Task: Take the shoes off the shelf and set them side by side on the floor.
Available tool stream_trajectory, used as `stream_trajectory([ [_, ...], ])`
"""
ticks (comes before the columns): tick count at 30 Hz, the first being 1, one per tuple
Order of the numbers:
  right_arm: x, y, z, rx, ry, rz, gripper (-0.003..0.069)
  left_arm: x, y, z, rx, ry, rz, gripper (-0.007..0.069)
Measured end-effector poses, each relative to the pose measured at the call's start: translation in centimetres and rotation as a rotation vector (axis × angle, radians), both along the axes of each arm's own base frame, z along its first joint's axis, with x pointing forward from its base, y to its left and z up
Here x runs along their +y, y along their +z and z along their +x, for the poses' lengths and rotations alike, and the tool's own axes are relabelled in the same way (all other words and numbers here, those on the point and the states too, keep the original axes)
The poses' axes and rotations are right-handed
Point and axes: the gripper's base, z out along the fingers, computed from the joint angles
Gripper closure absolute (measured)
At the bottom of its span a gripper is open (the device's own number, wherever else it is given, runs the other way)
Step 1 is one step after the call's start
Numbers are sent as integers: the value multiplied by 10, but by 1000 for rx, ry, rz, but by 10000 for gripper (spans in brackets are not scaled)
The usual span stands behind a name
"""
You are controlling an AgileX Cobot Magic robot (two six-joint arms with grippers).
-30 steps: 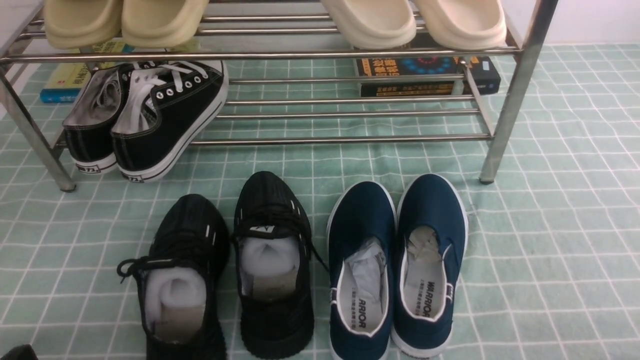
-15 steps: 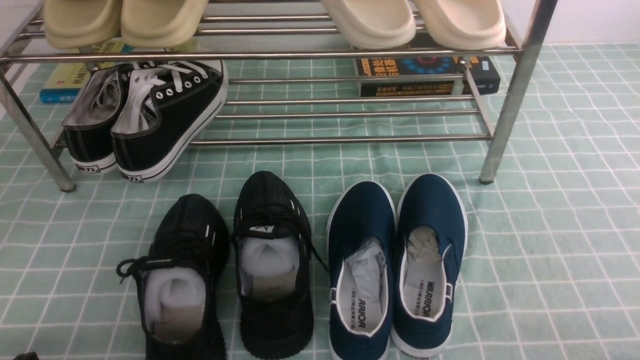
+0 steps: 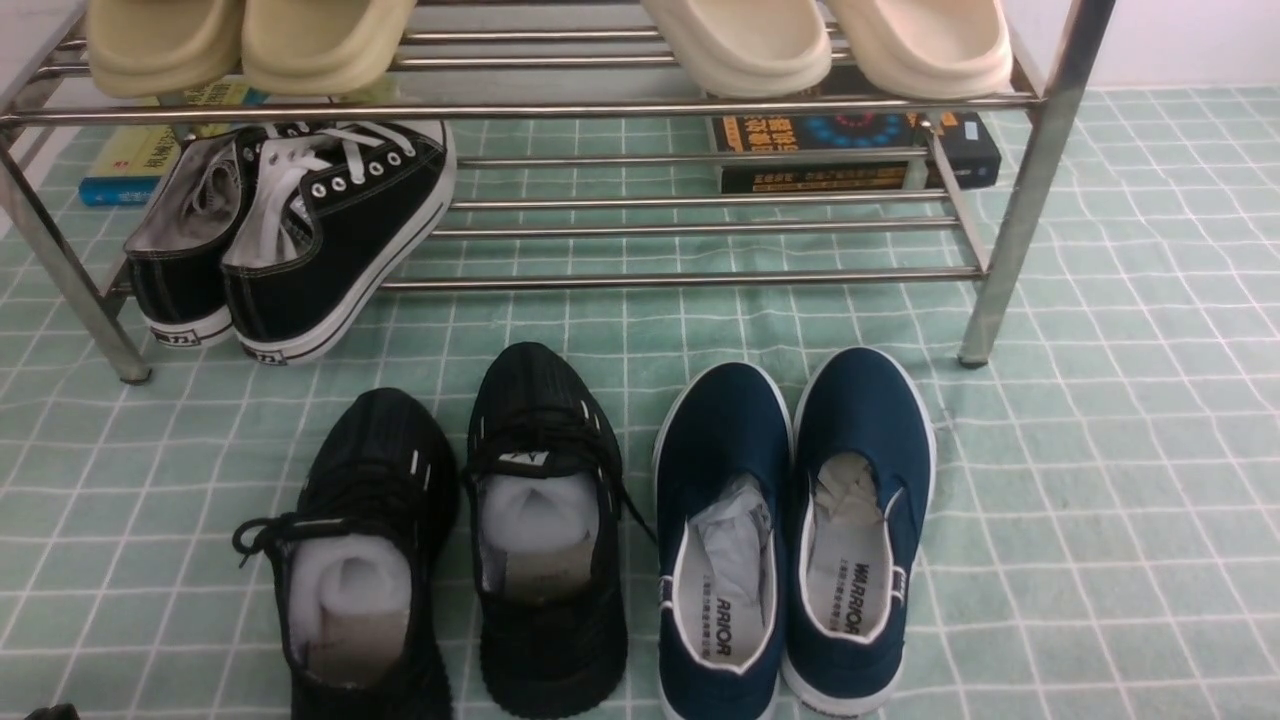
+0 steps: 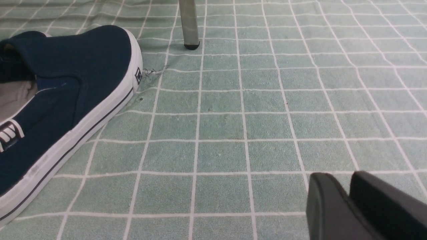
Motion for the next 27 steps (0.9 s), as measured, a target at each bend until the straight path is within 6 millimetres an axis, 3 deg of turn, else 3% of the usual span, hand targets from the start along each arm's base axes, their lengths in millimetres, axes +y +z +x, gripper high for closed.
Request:
stream_trajectory([
  [27,0,0,0,0,0,0,508,0,0,0,0,0,4,542],
])
